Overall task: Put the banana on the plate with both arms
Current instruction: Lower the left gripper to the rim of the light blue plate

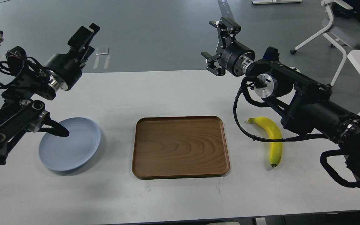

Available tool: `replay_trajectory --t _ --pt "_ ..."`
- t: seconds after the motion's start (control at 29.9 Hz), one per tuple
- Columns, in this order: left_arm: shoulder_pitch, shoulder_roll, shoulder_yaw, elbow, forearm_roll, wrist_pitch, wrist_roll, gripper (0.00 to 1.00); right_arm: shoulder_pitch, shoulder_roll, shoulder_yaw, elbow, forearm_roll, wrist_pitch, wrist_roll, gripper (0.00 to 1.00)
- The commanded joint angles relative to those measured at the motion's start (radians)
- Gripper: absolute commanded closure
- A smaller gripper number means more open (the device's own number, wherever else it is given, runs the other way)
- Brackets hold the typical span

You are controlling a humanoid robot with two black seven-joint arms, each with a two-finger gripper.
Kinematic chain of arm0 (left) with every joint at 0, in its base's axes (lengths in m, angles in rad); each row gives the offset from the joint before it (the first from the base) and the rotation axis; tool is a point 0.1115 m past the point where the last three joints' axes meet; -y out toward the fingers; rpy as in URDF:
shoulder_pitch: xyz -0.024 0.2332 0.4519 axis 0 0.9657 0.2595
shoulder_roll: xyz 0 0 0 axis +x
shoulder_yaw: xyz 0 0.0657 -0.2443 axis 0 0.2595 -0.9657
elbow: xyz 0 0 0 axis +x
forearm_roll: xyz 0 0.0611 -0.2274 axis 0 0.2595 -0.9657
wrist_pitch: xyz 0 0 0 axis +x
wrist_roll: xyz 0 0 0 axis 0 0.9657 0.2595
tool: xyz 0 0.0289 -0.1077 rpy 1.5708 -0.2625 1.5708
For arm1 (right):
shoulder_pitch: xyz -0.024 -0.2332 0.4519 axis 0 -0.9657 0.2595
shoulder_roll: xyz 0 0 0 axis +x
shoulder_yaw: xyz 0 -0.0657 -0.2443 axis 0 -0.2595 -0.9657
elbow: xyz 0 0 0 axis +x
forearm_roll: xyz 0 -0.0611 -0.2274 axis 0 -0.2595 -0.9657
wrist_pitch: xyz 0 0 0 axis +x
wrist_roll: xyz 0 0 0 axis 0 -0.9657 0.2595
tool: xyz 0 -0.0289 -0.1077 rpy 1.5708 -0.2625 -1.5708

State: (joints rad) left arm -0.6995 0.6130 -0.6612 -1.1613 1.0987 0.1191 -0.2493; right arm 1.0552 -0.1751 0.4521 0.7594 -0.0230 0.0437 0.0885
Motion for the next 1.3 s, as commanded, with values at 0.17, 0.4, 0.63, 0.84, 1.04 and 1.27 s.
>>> replay_trajectory --t 0.17,0.4,0.63,0.84,1.04,1.27 --pt "0.008 0.19 0.354 -0.006 0.283 0.283 -0.116 0.01 -0.004 -0.009 0.005 0.001 0.002 -0.004 0.0 0.0" --pt "0.012 0.266 0.436 -0.012 0.274 0.358 -0.122 0.01 -0.021 -0.032 0.005 0.001 0.002 0.019 -0.001 0.0" --pt "0.04 0.261 0.453 -0.003 0.267 0.356 -0.123 0.02 -0.095 -0.063 0.072 -0.006 0.003 0.064 0.003 0.0" --pt "0.057 0.263 0.499 0.005 0.267 0.356 -0.116 0.02 -0.19 -0.066 0.16 -0.008 0.003 0.061 0.005 0.0" --pt "0.084 0.252 0.551 0.095 0.267 0.356 -0.113 0.02 -0.193 -0.081 0.163 -0.003 0.003 0.055 0.005 0.0" --pt "0.161 0.229 0.58 0.199 0.262 0.36 -0.114 0.02 -0.192 -0.081 0.166 0.0 0.003 0.053 0.007 0.0"
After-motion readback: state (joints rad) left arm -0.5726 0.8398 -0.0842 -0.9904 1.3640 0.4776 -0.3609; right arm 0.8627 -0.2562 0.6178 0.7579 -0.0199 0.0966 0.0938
